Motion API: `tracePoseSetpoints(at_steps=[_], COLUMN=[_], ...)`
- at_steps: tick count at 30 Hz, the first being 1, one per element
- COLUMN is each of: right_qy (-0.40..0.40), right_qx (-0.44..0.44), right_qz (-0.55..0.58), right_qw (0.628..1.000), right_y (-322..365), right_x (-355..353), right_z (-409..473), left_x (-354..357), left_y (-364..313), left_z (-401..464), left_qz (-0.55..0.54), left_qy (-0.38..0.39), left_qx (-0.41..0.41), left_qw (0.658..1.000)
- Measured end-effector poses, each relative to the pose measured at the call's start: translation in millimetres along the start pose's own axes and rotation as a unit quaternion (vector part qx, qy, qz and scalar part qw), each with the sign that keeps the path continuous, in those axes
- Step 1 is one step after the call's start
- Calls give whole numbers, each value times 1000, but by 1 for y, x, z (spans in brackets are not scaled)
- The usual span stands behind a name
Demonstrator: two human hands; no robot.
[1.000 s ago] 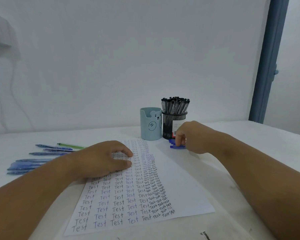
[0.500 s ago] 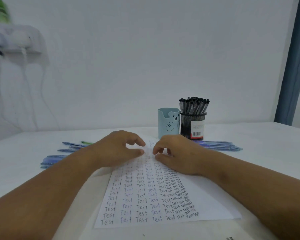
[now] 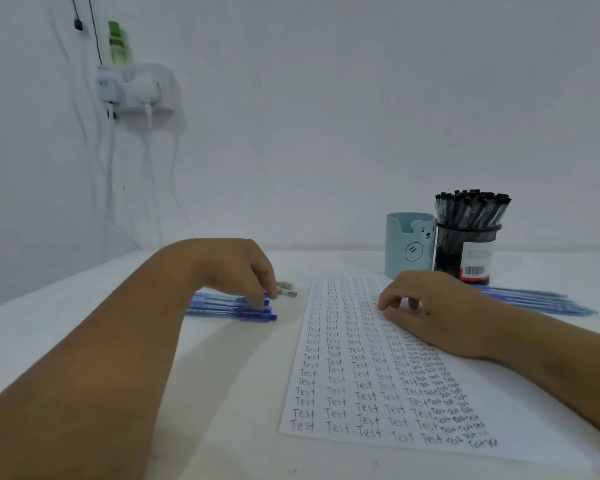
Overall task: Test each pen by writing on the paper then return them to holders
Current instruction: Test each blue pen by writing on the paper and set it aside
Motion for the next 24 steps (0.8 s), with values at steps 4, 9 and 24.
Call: tracePoseSetpoints(at_steps=[4, 9, 24], right_qy=[-8, -5, 0], right_qx=[-9, -6, 4], right_qz=[1, 1, 10], right_qw=[1000, 1000, 1000], right_y=[1, 1, 0], right_x=[0, 0, 0], right_z=[1, 0, 1], left_x=[9, 9, -8], left_y=[-9, -8, -39], left_z=[-2, 1, 6], left_qz=[45, 18, -729], left_qy=[58, -1, -156], left_qx=[13, 13, 76], left_qw=[997, 1000, 663])
Point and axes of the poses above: each hand's wrist, its own z-axis towards the middle knuckle, its own x-axis out of the palm, y = z × x, the point moved 6 cm from there along z, towards the middle knuckle, and after that the axes turned 5 degrees about -x, right-handed, at the moved point
